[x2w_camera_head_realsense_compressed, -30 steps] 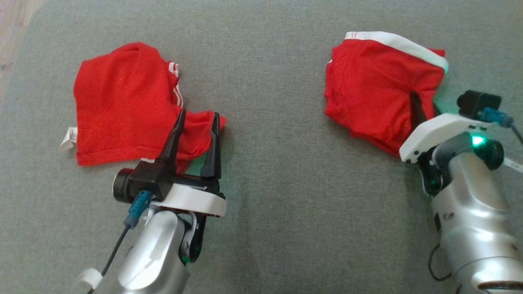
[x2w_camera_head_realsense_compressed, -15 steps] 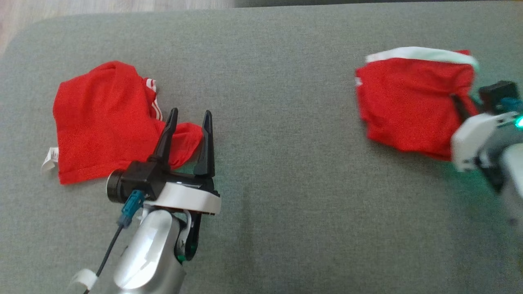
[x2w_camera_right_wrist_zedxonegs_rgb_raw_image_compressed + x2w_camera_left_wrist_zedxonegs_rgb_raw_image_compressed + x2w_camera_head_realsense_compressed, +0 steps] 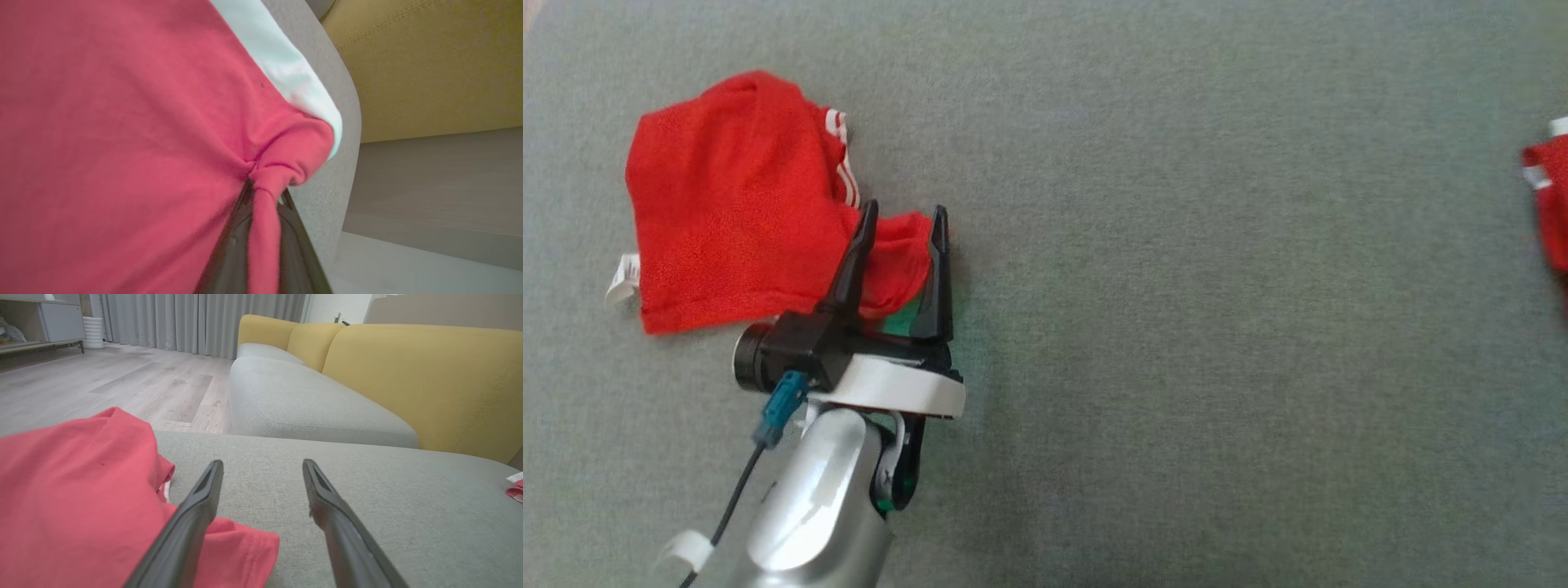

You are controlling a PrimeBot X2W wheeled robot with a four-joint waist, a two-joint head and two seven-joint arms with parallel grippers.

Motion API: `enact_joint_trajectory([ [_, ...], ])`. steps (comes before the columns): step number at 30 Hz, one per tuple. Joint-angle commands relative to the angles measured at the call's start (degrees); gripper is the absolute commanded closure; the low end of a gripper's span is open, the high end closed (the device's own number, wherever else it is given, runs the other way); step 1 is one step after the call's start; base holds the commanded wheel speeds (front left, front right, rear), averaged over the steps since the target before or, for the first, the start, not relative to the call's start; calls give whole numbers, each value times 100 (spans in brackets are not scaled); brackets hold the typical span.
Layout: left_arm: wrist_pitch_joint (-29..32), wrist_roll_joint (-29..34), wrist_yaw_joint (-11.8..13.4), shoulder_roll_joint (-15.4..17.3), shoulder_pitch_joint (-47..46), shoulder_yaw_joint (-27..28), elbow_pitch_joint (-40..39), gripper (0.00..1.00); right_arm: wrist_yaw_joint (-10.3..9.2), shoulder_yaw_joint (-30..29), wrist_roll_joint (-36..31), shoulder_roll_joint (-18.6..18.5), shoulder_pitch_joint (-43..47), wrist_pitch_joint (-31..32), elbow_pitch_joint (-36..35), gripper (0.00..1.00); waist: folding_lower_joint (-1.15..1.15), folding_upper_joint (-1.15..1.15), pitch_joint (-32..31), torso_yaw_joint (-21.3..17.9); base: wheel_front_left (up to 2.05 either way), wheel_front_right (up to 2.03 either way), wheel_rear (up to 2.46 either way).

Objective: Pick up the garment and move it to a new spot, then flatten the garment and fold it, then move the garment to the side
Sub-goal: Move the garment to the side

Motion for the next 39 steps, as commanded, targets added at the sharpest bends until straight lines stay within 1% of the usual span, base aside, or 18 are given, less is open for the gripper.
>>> enact_joint_trajectory([
  [1,-46,26,-13,51,-207,183,-204,0,-4,6,-21,-355,-50,-31,10,100,0,0,124,86,0,0,0],
  [4,-46,40,-14,51,-246,203,-247,0,-4,-69,-247,-454,-238,-34,233,100,0,0,235,116,0,0,0],
  [7,-46,57,-15,51,-279,201,-261,0,-4,-246,-520,-454,-451,-100,448,100,0,0,300,127,0,0,0],
  [13,-46,66,-3,51,-349,169,-245,0,-4,-567,-848,-211,-641,-262,730,100,0,0,331,104,0,0,0],
  [15,-46,70,2,51,-358,158,-238,0,-4,-729,-961,-102,-700,-320,801,0,0,0,311,84,0,0,0],
  [22,-46,92,-15,51,-336,225,-179,0,-4,-1273,-1363,332,-812,-541,820,0,0,0,90,-35,0,0,0],
  [23,-46,92,-15,51,-336,225,-179,0,-4,-1273,-1363,332,-812,-541,820,0,0,0,90,-35,0,0,0],
  [26,-46,82,-29,51,-302,270,-169,0,-4,-1579,-1435,555,-856,-627,742,0,0,0,-90,-94,0,0,0],
  [29,-46,73,-31,51,-246,307,-179,0,-4,-1968,-1399,859,-874,-812,608,0,0,0,-306,-156,0,0,0],
  [34,-46,89,-32,51,-101,413,-225,0,-4,-2659,-1231,1684,-807,-1274,69,0,0,0,-730,-262,0,0,0],
  [39,-46,122,-47,51,102,513,-251,0,-4,-3183,-1139,2699,-486,-1486,-861,0,0,0,-1167,-339,0,0,0],
])
